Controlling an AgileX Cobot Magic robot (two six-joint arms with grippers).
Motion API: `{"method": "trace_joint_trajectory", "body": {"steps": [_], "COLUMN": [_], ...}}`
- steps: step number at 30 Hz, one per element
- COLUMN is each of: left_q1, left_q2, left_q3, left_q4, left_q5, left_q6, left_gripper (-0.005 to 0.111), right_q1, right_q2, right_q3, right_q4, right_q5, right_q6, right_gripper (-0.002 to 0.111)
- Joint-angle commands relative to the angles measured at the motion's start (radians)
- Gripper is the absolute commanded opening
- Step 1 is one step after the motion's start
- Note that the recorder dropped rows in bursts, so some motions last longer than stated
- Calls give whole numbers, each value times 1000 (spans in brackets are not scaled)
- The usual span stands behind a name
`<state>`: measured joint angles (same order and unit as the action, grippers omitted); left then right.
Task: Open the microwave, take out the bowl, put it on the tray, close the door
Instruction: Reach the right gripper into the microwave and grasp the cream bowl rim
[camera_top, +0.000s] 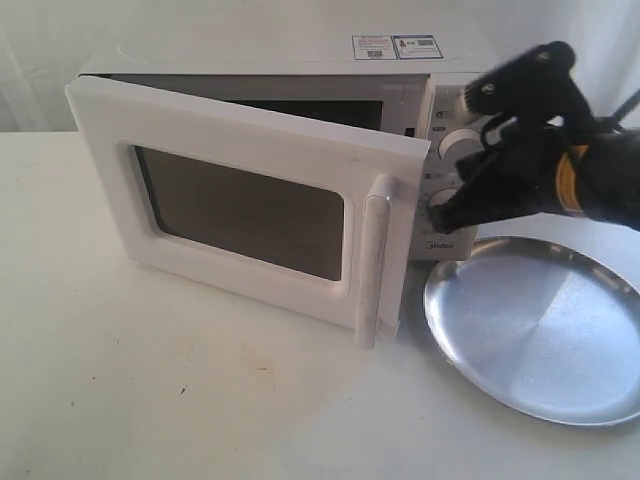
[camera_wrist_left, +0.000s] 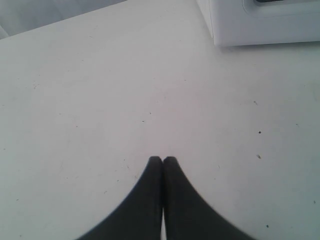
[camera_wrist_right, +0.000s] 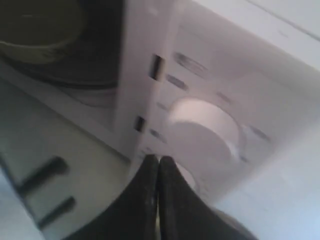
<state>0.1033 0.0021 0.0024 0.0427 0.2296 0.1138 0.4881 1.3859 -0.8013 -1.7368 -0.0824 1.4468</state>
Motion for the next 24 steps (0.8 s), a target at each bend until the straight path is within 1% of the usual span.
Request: {"method": "trace_joint_trajectory", "body": {"steps": [1, 3, 5, 7, 9, 11, 14, 16, 18, 19, 24], "left_q1": [-7, -7, -7, -7, -7, -7, -7, -7, -7, -7, -7], "left_q2": [-2, -2, -2, -2, -2, -2, -2, -2, -2, -2, -2], "left_q3": [-2, -2, -2, -2, -2, -2, -2, -2, -2, -2, -2], "left_q4": [-8, -8, -8, -8, -8, -8, -8, -8, -8, -8, -8], "left_q5": [2, 2, 2, 2, 2, 2, 2, 2, 2, 2, 2], "left_q6": [-4, -4, -4, -4, -4, -4, -4, -4, -4, -4, -4], "left_gripper": [0, 0, 0, 0, 0, 0, 0, 0, 0, 0, 0], "right_q1": [-1, -1, -1, -1, -1, -1, -1, 1, 1, 1, 30], "right_q2": [56, 58, 56, 48, 38, 32, 31, 41, 59, 69, 160], "right_q3": [-74, -82, -82, -82, -82, -82, -82, -82, -82, -82, -86], "right_q4": [-8, -8, -8, -8, -8, -8, 2, 101, 231, 274, 448], "right_q5": [-402, -620, -792, -915, -989, -976, -814, -730, -711, -718, -746], "right_q6": [-138, -197, -230, -233, -252, -276, -283, -283, -313, -347, -636], "right_gripper": [0, 0, 0, 0, 0, 0, 0, 0, 0, 0, 0]}}
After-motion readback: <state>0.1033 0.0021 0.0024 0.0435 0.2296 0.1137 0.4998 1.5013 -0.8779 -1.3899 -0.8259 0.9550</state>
